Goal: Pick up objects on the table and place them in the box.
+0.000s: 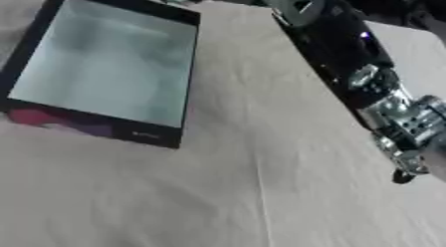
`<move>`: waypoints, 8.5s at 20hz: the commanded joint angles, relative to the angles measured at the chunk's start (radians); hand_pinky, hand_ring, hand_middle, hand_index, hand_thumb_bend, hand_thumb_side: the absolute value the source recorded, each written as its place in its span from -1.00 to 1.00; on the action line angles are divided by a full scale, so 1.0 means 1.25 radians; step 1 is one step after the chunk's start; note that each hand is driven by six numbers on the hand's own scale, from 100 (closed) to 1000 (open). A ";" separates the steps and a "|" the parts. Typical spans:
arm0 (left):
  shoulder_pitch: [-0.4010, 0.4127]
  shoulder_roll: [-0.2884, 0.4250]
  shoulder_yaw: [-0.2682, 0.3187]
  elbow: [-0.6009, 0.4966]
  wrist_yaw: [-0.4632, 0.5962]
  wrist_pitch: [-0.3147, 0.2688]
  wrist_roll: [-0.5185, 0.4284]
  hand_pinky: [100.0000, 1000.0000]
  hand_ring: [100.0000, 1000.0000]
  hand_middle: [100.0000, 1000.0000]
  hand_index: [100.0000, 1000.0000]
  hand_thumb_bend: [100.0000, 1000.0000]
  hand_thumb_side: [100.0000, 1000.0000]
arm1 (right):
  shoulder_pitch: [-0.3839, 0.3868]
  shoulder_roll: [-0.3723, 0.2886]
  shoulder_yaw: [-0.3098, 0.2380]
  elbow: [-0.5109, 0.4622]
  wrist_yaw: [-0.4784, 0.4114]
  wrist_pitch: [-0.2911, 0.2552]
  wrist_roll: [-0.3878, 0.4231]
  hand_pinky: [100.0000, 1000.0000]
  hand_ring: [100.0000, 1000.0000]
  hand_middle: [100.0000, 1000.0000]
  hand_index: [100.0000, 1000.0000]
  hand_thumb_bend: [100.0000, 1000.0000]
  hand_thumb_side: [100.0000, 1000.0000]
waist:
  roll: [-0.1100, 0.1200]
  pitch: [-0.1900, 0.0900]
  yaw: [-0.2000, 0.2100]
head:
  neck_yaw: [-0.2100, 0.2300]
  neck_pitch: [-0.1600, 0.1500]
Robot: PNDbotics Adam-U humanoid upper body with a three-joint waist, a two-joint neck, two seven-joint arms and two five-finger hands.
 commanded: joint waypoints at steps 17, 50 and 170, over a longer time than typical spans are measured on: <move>-0.007 0.021 0.041 -0.070 -0.014 -0.014 0.156 0.31 0.02 0.36 0.34 -0.89 0.04 | 0.017 0.060 0.019 0.043 0.086 0.028 -0.020 0.73 0.48 0.36 0.19 -1.00 -1.00 | 0.014 -0.006 0.012 | -0.048 -0.056; 0.002 0.007 0.039 -0.044 0.002 -0.052 0.181 0.32 0.02 0.38 0.38 -0.86 0.04 | 0.027 0.078 -0.011 0.099 0.144 -0.029 0.033 1.00 1.00 1.00 0.96 -0.46 -1.00 | 0.024 0.016 0.022 | -0.015 -0.045; -0.002 0.014 -0.006 0.021 -0.022 -0.081 0.033 0.35 -0.03 0.39 0.36 -0.94 0.14 | 0.302 -0.392 -0.278 0.201 0.028 -0.136 0.012 0.93 1.00 1.00 0.80 -0.38 -1.00 | 0.036 0.089 -0.108 | 0.048 -0.153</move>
